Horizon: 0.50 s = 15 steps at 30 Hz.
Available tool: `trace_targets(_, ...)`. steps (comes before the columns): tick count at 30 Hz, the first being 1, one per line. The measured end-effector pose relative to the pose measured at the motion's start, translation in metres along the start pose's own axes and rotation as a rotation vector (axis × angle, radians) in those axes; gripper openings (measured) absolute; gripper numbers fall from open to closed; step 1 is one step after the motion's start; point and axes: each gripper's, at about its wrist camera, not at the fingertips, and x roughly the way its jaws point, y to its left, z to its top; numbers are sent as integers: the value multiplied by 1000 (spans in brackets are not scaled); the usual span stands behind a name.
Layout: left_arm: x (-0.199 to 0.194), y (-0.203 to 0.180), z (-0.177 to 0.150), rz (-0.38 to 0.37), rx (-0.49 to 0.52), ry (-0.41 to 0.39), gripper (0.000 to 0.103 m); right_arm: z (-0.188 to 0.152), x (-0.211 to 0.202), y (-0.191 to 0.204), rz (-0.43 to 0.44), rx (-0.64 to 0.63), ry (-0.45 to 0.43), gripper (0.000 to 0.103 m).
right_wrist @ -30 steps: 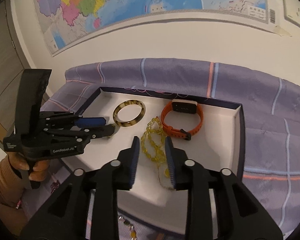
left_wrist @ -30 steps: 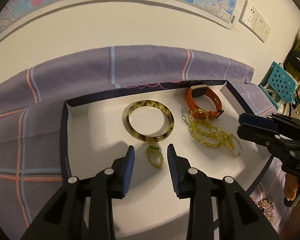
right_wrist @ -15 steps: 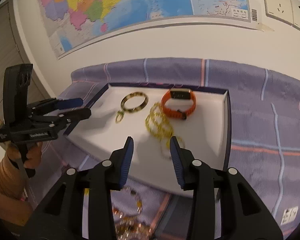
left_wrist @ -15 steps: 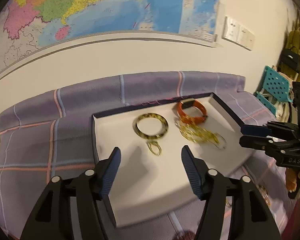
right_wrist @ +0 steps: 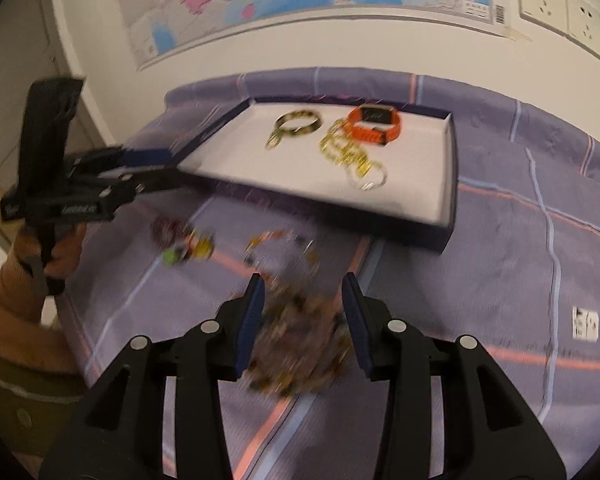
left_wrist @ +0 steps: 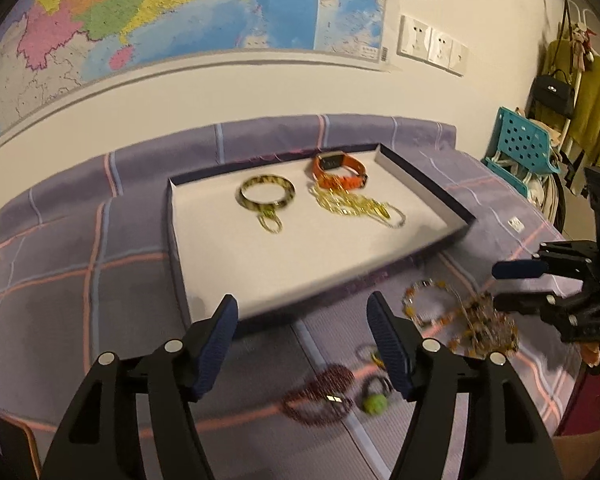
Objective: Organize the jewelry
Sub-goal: 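Move both open tools back toward the jewelry pile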
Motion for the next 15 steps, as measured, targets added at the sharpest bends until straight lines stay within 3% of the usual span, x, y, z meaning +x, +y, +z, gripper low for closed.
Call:
trace_targets(7, 6, -5, -14, -40, -34, 35, 66, -19, 9, 35, -48, -113, 46, 41)
trace_targets(15, 3, -5, -21, -45, -45, 42, 66, -19, 17, 29, -84, -95, 54, 20)
